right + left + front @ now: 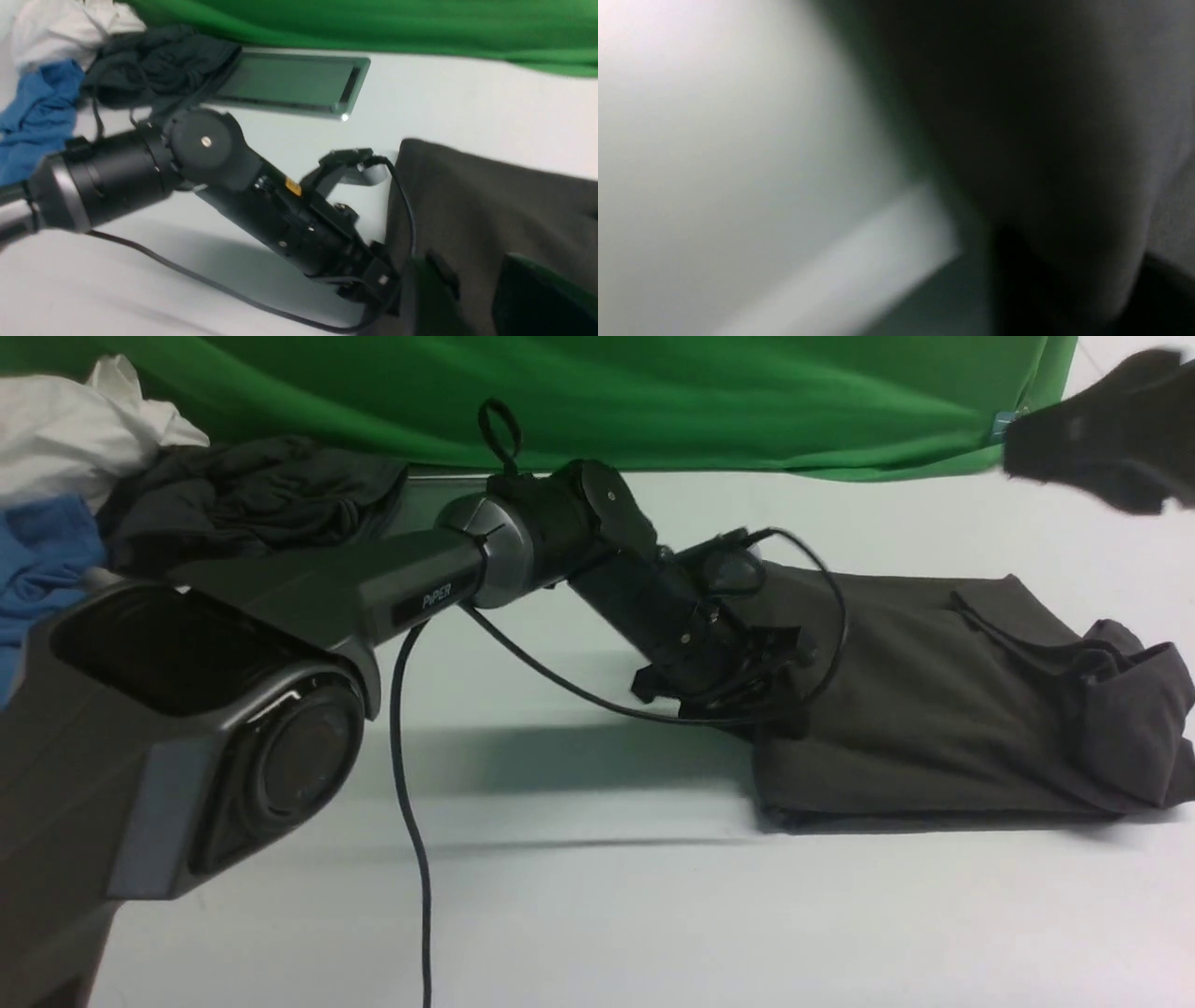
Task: Fold a long-sleeved shirt on a white desktop.
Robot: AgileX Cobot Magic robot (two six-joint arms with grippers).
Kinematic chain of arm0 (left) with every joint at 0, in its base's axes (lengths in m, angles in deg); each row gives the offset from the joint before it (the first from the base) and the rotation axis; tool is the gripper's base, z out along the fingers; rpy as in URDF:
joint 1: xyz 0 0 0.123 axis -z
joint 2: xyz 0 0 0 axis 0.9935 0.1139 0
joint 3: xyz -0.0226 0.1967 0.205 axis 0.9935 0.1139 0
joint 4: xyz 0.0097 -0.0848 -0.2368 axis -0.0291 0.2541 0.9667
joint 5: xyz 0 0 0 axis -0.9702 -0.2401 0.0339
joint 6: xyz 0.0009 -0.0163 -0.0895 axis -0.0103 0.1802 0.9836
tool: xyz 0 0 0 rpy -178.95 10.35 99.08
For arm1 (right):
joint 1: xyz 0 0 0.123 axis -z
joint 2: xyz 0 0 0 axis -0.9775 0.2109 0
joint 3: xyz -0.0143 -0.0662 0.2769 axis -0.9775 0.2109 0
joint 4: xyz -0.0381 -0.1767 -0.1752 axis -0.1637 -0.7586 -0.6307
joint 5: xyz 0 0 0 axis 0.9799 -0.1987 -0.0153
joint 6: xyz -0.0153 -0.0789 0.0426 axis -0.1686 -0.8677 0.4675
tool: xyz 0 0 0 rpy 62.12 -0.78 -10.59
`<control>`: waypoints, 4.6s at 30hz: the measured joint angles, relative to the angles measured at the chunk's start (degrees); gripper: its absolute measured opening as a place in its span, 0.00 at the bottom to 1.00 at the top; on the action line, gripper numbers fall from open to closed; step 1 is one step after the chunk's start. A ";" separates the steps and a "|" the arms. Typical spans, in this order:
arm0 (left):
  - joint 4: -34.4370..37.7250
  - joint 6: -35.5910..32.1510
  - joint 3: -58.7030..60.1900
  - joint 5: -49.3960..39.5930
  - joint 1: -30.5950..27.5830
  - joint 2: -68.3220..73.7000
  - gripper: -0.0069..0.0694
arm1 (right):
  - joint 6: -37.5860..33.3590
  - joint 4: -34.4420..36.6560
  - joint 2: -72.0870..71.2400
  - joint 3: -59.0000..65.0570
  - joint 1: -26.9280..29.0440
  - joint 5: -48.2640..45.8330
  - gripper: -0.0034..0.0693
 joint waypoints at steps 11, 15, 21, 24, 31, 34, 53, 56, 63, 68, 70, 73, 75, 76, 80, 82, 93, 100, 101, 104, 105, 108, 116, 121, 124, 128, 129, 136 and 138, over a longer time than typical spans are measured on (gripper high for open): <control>-27.72 3.30 12.24 -5.63 -6.98 -13.86 0.18 | -6.24 9.72 8.59 0.00 0.00 0.97 0.35; -28.72 3.30 27.71 0.35 -14.09 -23.49 0.18 | -7.97 11.53 11.55 0.00 -1.31 1.67 0.36; -18.53 4.18 47.94 13.60 -23.75 -30.37 0.18 | -10.88 11.92 18.13 -0.19 -7.31 4.41 0.38; -16.22 5.79 49.85 15.79 -25.29 -31.33 0.18 | -13.27 12.11 21.39 -1.61 -10.21 4.68 0.38; -25.08 7.19 45.59 17.58 -26.03 -30.53 0.31 | -17.18 12.17 34.02 -18.21 -14.57 -4.68 0.38; -28.80 7.54 43.71 17.91 -26.45 -29.99 0.48 | -17.43 11.74 40.64 -25.14 -14.58 -7.12 0.38; -31.83 6.96 42.66 7.09 -26.74 -44.68 1.00 | -7.19 -13.09 53.90 -31.19 -14.40 -24.73 0.38; -31.96 6.90 42.60 7.00 -26.80 -49.37 1.00 | -0.78 -17.36 52.29 -31.12 -14.28 -28.73 0.38; -30.41 5.55 43.73 7.49 -26.80 -54.80 1.00 | 3.61 -18.46 49.41 -33.60 -14.34 -24.04 0.38; -29.37 5.17 44.86 7.74 -26.80 -54.98 1.00 | -0.81 -13.01 49.42 -34.62 -16.02 -7.17 0.38; -28.95 5.11 44.97 7.99 -26.80 -54.98 1.00 | -3.68 -11.96 50.31 -34.62 -17.30 -0.39 0.38; -28.96 5.03 45.03 8.35 -26.80 -54.98 1.00 | -5.32 -11.29 51.98 -34.71 -18.05 5.20 0.42; -28.96 4.99 45.03 8.56 -26.80 -54.98 1.00 | -5.85 -11.24 53.50 -35.18 -18.10 7.81 0.45; -28.90 4.99 45.03 8.61 -26.80 -54.98 0.99 | -5.86 -11.24 54.46 -35.60 -18.10 8.43 0.47; -28.33 4.99 45.03 8.61 -26.80 -54.98 0.99 | -5.97 -11.18 58.47 -39.53 -17.98 8.64 0.53; -28.20 4.89 45.03 8.61 -26.80 -54.98 0.99 | -5.97 -11.13 60.20 -41.72 -17.98 8.09 0.54; -27.92 4.60 46.12 9.56 -26.80 -54.98 0.97 | -5.52 -11.17 68.85 -46.54 -15.94 4.33 0.55; -27.87 4.48 46.17 9.84 -26.80 -54.98 0.96 | -4.15 -11.19 69.35 -46.68 -14.77 4.65 0.39; -27.87 4.43 46.17 9.84 -26.80 -54.98 0.96 | -4.00 -11.19 69.35 -46.68 -14.48 4.75 0.33; -27.87 4.42 46.17 9.88 -26.80 -54.98 0.95 | -3.48 -11.19 69.35 -46.96 -13.42 4.59 0.15; -27.82 4.42 46.17 9.88 -26.80 -54.98 0.95 | -3.37 -11.19 69.35 -47.04 -13.13 4.50 0.11; -27.82 4.42 46.17 10.00 -26.80 -54.98 0.94 | -3.20 -11.19 69.35 -47.36 -12.22 4.07 0.08; -27.82 4.42 46.17 10.04 -26.80 -54.98 0.93 | -3.24 -11.19 69.35 -51.58 -8.43 -1.51 0.07; -27.82 4.42 46.17 10.04 -26.80 -54.98 0.92 | -3.30 -11.19 68.88 -53.39 -5.08 -4.09 0.07; -27.82 4.40 46.17 10.09 -26.80 -54.98 0.91 | -3.37 -11.33 68.76 -53.47 -3.13 -5.13 0.07; -27.82 4.40 46.17 10.16 -26.80 -54.98 0.91 | -3.37 -11.69 68.76 -53.47 -1.38 -7.03 0.10; -27.82 4.40 46.17 10.24 -26.80 -54.98 0.91 | -3.08 -11.75 68.76 -53.47 -0.73 -8.05 0.14; -27.82 4.40 46.17 10.30 -26.80 -54.98 0.90 | -3.41 -10.61 64.89 -53.47 -0.38 -19.10 0.33; -27.82 4.40 46.17 10.30 -26.80 -54.98 0.89 | -4.11 -10.13 62.99 -53.47 -1.01 -23.74 0.34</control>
